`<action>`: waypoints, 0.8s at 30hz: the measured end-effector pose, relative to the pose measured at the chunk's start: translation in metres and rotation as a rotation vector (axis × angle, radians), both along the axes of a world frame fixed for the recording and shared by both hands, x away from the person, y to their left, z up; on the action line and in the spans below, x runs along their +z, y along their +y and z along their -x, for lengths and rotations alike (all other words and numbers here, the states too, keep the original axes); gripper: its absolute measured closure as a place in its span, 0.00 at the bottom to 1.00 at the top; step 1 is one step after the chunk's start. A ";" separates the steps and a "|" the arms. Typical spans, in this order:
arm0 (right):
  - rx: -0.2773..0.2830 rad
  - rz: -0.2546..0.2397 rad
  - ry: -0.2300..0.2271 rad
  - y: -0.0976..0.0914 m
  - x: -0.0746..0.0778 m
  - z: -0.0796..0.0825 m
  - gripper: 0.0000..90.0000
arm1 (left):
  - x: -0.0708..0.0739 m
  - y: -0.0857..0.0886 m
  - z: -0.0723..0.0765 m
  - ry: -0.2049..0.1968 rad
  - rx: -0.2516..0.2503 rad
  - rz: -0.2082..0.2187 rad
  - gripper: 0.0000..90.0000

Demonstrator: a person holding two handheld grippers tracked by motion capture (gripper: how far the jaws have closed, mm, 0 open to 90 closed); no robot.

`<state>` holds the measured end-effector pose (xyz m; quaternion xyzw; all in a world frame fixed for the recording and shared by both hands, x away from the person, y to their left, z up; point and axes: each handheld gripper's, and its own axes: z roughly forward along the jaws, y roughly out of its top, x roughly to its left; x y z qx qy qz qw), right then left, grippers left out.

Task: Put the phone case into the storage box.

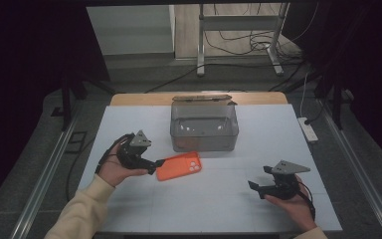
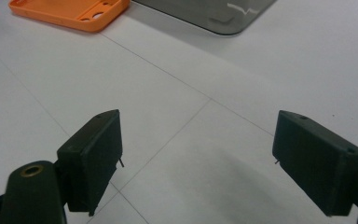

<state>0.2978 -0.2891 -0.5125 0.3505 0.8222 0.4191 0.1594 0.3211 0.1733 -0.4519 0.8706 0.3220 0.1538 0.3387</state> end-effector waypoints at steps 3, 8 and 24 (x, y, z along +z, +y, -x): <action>0.000 -0.002 0.000 0.000 0.000 0.000 0.18 | 0.000 -0.001 -0.002 0.002 -0.005 -0.008 0.17; -0.002 0.003 0.000 0.000 0.000 0.000 0.18 | -0.002 -0.003 -0.007 0.005 -0.008 -0.017 0.17; -0.010 0.004 -0.005 -0.002 0.001 0.000 0.18 | -0.001 -0.015 -0.025 0.019 -0.028 -0.054 0.17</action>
